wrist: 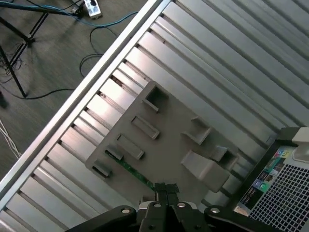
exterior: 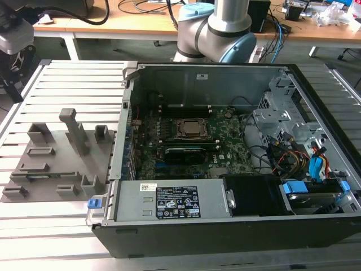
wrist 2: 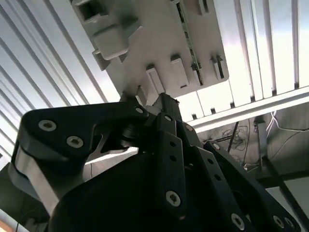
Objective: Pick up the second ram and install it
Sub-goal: 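Pick up the second ram and move it above second insertion slot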
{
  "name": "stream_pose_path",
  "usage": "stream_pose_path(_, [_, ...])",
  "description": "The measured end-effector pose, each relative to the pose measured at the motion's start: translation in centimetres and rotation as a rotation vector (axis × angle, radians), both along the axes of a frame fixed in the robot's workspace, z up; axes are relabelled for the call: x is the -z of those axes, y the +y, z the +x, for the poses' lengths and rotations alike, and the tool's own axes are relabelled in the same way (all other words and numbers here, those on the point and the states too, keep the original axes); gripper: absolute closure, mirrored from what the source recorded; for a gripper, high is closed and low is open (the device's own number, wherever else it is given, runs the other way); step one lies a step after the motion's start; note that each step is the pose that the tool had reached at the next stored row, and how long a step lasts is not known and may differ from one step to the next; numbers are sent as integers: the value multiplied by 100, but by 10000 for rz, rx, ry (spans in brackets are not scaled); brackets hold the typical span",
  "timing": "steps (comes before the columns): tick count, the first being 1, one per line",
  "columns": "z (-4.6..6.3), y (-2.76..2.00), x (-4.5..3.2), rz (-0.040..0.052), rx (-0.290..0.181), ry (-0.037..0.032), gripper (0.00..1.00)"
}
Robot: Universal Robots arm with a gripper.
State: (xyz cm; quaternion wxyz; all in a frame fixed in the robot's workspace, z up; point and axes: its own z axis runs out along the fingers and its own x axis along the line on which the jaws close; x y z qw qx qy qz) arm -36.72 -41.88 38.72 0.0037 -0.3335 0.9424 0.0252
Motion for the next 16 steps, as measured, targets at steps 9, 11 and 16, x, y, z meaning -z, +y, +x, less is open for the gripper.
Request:
stream_pose_path(9, [0, 0, 0, 0, -2126, -1, 89])
stream_pose_path(11, [0, 0, 0, 1, -2804, -1, 89])
stream_pose_path(16, [0, 0, 0, 0, -3896, -1, 89])
